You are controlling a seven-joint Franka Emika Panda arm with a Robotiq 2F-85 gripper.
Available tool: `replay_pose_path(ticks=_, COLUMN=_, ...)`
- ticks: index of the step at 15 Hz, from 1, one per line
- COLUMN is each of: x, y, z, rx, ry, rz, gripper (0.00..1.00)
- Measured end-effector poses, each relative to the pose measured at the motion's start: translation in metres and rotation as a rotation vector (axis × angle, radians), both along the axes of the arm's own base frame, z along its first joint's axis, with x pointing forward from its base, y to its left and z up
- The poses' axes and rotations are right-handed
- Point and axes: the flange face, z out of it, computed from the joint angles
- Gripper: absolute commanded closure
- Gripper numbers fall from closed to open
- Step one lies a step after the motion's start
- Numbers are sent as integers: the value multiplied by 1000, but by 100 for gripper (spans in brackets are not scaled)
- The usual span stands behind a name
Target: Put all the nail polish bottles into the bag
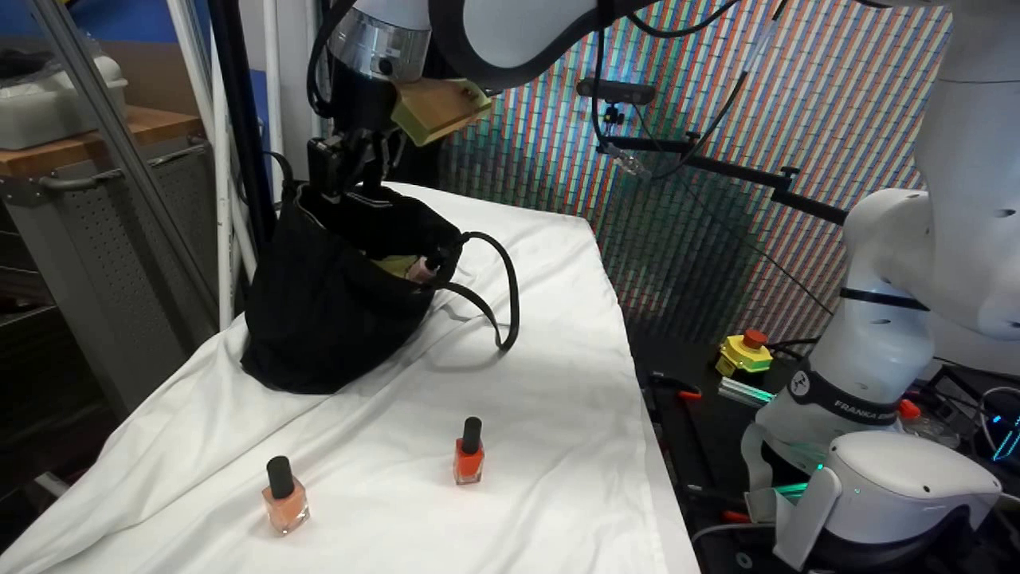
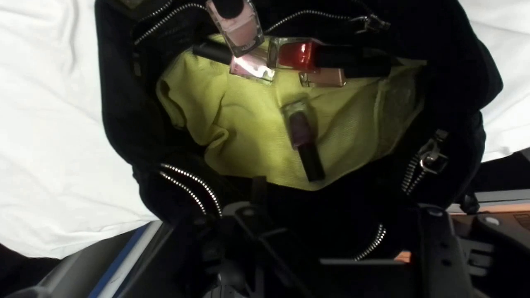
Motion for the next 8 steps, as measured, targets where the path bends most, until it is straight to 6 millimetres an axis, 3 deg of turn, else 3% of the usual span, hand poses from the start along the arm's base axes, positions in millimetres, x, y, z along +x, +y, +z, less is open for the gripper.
replay_pose_path(ticks=8, x=-3, y=14, z=8, rx=-1, ry=-9, rz=20, gripper=1)
